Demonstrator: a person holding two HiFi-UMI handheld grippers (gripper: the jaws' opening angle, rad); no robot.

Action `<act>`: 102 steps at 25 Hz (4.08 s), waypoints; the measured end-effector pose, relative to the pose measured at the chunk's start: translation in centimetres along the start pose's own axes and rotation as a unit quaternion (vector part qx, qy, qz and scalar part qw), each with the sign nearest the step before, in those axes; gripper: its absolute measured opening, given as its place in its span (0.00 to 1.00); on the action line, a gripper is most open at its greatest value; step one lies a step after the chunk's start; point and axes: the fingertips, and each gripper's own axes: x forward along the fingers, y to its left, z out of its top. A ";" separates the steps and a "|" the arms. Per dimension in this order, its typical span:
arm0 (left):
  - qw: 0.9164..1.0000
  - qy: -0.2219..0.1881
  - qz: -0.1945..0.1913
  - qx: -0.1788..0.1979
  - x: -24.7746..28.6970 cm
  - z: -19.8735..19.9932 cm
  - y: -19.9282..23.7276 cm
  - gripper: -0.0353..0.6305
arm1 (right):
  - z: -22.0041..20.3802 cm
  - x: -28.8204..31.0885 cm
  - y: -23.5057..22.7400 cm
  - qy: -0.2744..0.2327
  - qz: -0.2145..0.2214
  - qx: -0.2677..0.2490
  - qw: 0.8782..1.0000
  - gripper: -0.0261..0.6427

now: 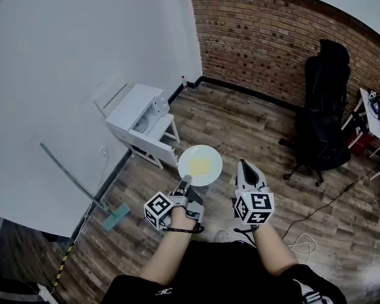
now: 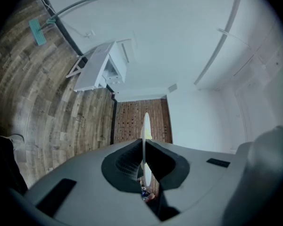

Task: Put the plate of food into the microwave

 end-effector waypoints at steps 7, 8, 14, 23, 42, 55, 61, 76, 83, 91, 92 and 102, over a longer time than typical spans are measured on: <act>1.000 -0.007 0.014 -0.006 5.0 0.2 0.1 0.07 | -0.3 3.5 -2.6 0.014 0.015 -0.009 1.000 0.05; 1.000 -0.006 0.015 -0.007 5.8 0.4 0.1 0.07 | -0.4 4.0 -2.9 0.017 0.016 -0.011 1.000 0.05; 1.000 0.001 0.010 -0.008 11.3 1.4 -0.1 0.07 | -0.5 8.0 -4.9 0.019 0.017 -0.023 0.999 0.05; 1.000 -0.015 -0.006 -0.018 22.0 6.5 -0.4 0.07 | -0.1 19.0 -7.7 0.024 0.027 -0.035 0.999 0.05; 0.992 -0.120 0.014 -0.042 38.9 21.7 -0.8 0.07 | 2.6 46.3 -5.7 0.046 0.146 -0.059 0.986 0.05; 0.945 -0.316 0.048 -0.066 36.8 28.8 3.2 0.07 | -1.6 56.8 4.1 0.095 0.355 -0.069 0.927 0.05; 0.894 -0.432 0.064 -0.099 38.1 30.5 6.8 0.07 | -3.6 62.5 6.3 0.117 0.463 -0.090 0.874 0.05; 0.823 -0.558 0.059 -0.088 41.7 37.9 24.1 0.07 | -20.9 67.7 12.8 0.115 0.626 -0.154 0.755 0.05; 0.805 -0.585 0.046 -0.086 42.0 44.2 34.4 0.07 | -32.1 70.7 17.1 0.125 0.641 -0.141 0.744 0.05; 0.797 -0.600 0.026 -0.069 42.8 51.5 42.7 0.07 | -42.4 76.1 19.3 0.113 0.612 -0.056 0.781 0.05; 0.795 -0.603 0.022 -0.067 42.9 52.2 43.4 0.07 | -43.5 76.4 19.2 0.109 0.611 -0.052 0.782 0.05; 0.779 -0.627 0.027 -0.020 42.4 56.5 44.8 0.07 | -51.1 77.7 18.9 0.062 0.630 -0.039 0.773 0.05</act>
